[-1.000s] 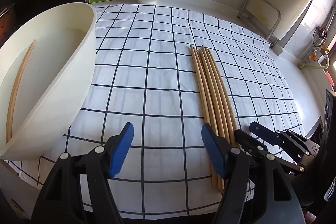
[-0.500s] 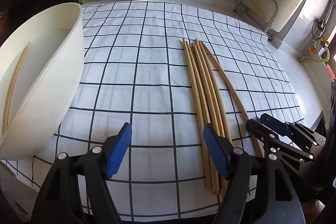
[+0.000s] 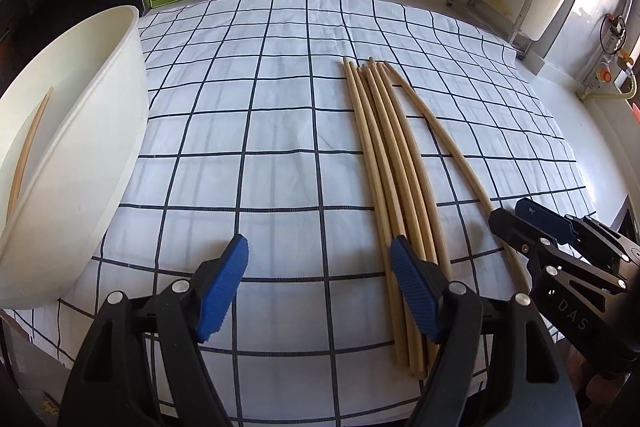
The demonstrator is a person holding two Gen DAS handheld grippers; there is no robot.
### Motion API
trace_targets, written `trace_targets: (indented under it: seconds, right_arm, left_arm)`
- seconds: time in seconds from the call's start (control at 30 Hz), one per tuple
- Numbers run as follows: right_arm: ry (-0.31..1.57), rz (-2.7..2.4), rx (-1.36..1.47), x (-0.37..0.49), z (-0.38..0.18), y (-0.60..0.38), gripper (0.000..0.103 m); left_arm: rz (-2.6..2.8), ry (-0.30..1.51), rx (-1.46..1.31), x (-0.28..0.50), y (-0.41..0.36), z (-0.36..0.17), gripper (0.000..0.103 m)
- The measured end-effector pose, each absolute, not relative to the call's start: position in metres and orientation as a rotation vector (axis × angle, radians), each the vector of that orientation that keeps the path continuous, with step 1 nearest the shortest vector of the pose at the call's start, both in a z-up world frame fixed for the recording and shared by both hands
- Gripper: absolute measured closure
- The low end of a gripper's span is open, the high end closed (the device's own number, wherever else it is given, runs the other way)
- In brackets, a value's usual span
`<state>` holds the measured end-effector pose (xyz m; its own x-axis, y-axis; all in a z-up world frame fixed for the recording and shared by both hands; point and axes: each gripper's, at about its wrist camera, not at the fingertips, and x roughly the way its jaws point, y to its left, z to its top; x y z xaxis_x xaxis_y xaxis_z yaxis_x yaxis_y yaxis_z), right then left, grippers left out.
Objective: Organize utensils
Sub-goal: 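Separate one chopstick with the right tool while the left tool grasps another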
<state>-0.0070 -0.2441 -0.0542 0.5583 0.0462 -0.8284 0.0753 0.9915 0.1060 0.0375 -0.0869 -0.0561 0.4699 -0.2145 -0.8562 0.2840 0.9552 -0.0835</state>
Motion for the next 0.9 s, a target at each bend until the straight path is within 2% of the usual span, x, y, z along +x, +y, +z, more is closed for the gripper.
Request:
trace_targets:
  seconds: [0.17, 0.9]
  right_arm:
    - [0.978, -0.017, 0.142, -0.005, -0.054, -0.246, 0.067]
    - [0.976, -0.01, 0.09, 0.01, -0.056, -0.241, 0.065]
  left_arm:
    - [-0.296, 1.045, 0.108, 0.04, -0.093, -0.059, 0.024]
    - [-0.23, 1.044, 0.128, 0.055, -0.087, -0.059, 0.026]
